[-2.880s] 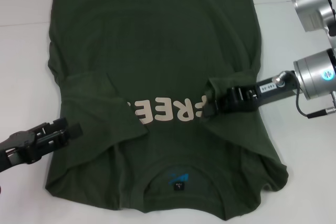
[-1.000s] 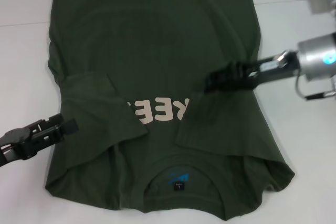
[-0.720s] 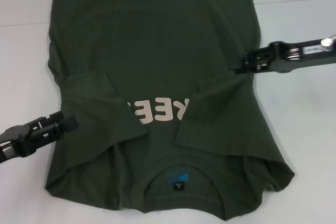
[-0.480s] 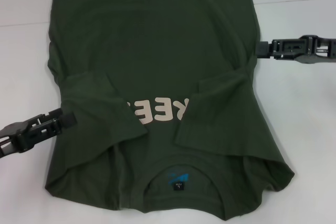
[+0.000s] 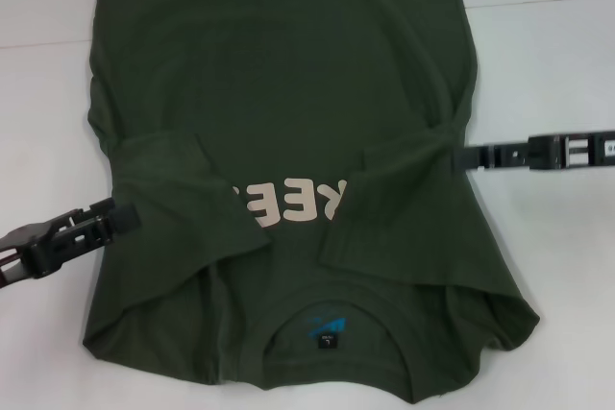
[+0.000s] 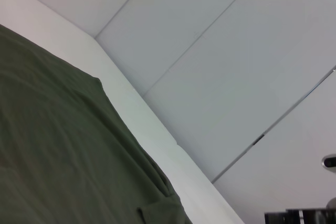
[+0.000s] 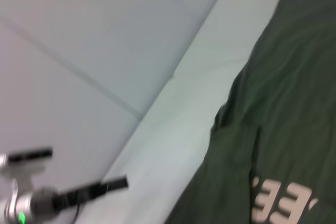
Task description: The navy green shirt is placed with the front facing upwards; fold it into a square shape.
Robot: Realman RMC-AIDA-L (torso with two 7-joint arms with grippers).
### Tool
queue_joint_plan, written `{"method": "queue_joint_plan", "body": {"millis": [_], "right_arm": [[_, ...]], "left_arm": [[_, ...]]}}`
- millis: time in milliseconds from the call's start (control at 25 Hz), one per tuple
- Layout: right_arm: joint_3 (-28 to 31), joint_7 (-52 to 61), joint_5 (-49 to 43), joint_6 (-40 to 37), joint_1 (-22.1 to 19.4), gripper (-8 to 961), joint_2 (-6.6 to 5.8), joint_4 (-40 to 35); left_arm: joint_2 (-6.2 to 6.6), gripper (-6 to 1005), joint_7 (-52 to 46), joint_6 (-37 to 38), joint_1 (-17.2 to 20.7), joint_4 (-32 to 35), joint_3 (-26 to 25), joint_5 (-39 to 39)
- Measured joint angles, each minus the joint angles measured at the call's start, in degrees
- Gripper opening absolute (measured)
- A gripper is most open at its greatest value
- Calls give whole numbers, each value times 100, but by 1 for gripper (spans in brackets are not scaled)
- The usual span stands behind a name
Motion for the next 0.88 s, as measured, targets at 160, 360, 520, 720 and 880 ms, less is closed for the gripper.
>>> {"method": "queue_joint_plan", "body": {"millis": [160, 360, 520, 720, 880], "right_arm": [[-194, -881, -153, -366, -67, 798, 75, -66], [-248, -2470, -616, -782, -389, 790, 454, -715], [-153, -3284, -727, -868, -736, 760, 797, -1323], [338, -3555, -466, -1123, -890, 760, 821, -1253], [330, -3302, -346, -1301, -835, 759, 627, -847]], "left_arm": [[18, 766, -13, 172, 54, 68, -44, 4], [85, 767, 231, 757, 182, 170, -109, 48], [93, 768, 271, 1067, 349, 366, -148, 70], [82, 769, 189, 1090, 447, 436, -173, 199], [65, 768, 184, 1045, 456, 420, -181, 203]]}}
